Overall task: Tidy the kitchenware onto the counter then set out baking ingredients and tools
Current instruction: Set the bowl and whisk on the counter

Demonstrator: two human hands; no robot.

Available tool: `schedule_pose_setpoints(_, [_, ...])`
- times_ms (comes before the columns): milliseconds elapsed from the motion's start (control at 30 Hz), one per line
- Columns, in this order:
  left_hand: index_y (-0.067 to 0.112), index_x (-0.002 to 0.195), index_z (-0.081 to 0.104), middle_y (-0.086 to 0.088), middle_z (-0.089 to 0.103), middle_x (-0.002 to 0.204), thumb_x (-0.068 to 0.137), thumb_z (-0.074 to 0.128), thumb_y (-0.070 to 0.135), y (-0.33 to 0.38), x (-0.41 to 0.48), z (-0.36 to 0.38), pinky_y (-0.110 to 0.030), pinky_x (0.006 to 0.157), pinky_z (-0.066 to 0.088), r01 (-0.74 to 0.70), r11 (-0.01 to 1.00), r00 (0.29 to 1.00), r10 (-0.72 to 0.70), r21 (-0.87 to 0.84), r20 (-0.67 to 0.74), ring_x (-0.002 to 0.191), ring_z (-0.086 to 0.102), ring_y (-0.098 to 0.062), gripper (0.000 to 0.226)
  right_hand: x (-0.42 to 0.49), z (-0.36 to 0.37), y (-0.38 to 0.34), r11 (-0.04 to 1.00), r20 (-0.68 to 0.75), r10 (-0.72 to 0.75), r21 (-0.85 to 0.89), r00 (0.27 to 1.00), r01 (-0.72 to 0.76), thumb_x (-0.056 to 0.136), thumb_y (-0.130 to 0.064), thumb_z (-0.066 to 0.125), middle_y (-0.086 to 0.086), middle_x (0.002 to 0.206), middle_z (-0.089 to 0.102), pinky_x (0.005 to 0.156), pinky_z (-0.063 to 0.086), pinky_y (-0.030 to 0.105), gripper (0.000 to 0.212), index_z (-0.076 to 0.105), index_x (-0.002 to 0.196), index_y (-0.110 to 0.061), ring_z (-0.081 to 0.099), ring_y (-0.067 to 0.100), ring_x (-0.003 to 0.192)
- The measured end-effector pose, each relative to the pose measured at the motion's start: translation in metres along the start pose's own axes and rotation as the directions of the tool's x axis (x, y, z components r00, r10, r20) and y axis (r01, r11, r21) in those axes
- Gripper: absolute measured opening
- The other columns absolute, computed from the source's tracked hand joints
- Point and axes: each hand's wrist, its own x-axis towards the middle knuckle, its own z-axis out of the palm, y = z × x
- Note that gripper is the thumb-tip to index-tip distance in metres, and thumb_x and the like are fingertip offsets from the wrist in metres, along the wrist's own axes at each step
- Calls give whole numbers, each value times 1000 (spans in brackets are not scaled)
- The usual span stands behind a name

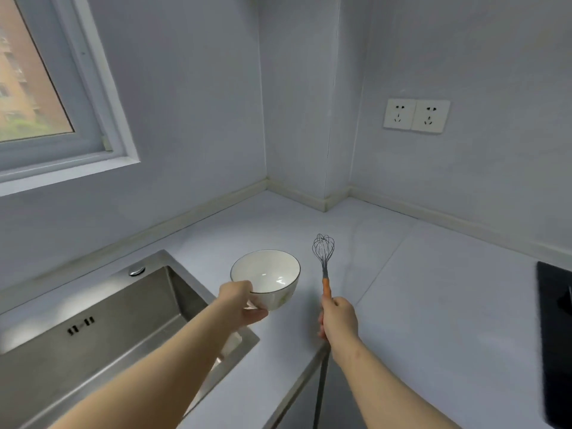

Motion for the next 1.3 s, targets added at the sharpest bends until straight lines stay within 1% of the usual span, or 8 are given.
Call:
schedule_pose_setpoints(133, [2, 115, 41, -20, 53, 106, 87, 36, 2, 34, 45, 32, -24, 38, 51, 10, 1000, 1000, -10, 4, -12, 45, 60, -28, 28, 67, 0, -19, 998, 17, -8, -57, 1000, 9, 94, -54, 39, 3, 59, 42, 56, 36, 29, 50, 36, 68, -11, 37, 18, 50])
schedule_pose_setpoints(233, [3, 118, 39, -18, 51, 100, 88, 34, 1, 56, 79, 54, -23, 35, 49, 30, 998, 999, -32, -60, -21, 54, 55, -29, 30, 115, 4, -30, 995, 11, 3, -103, 1000, -2, 93, -54, 40, 3, 59, 40, 57, 34, 29, 49, 34, 67, -12, 35, 19, 51])
schedule_pose_setpoints(400, [3, 127, 33, -17, 46, 116, 89, 37, 5, 75, 130, 76, -28, 53, 54, 9, 1000, 999, -10, -26, -35, 52, 61, -30, 38, 167, 17, -37, 991, 8, 10, -135, 1000, -8, 91, -57, 41, 5, 63, 38, 58, 35, 30, 51, 33, 67, -12, 35, 22, 57])
schedule_pose_setpoints(633, [7, 118, 33, -12, 46, 105, 89, 37, 6, 98, 180, 96, -34, 74, 53, 20, 1000, 999, -19, 18, -41, 36, 59, -24, 30, 216, 34, -46, 974, 66, 9, -225, 998, 6, 97, -38, 41, 2, 61, 49, 55, 37, 27, 39, 39, 67, -12, 41, 17, 50])
schedule_pose_setpoints(867, [3, 125, 33, -16, 44, 105, 89, 36, 4, 108, 210, 102, -29, 47, 54, -5, 1000, 999, 4, -4, -33, 57, 59, -31, 37, 247, 52, -52, 962, 105, 15, -271, 994, 14, 97, -32, 42, 1, 63, 51, 59, 40, 29, 29, 48, 75, -13, 45, 17, 53])
schedule_pose_setpoints(1000, [1, 122, 34, -11, 42, 87, 89, 35, 2, 110, 214, 100, -32, 55, 55, 7, 1000, 1000, -8, -17, -22, 58, 58, -31, 34, 251, 51, -54, 954, 99, 37, -301, 994, -5, 97, -36, 41, 1, 65, 52, 50, 41, 26, 30, 50, 81, -13, 47, 17, 53])
schedule_pose_setpoints(1167, [3, 109, 35, -11, 43, 83, 91, 35, 0, 113, 209, 94, -35, 59, 55, -8, 1000, 1000, 8, -29, 7, 61, 56, -30, 19, 253, 49, -54, 969, 100, 63, -242, 993, -37, 95, -26, 46, 3, 63, 51, 45, 43, 24, 18, 54, 87, -12, 46, 17, 49])
schedule_pose_setpoints(1300, [6, 109, 35, -10, 44, 85, 92, 36, 2, 113, 205, 91, -40, 69, 53, -42, 998, 998, 43, -39, 36, 64, 55, -30, 17, 253, 49, -56, 965, 133, 77, -259, 988, -40, 95, -24, 48, 4, 66, 51, 46, 45, 25, 10, 53, 93, -16, 47, 17, 50])
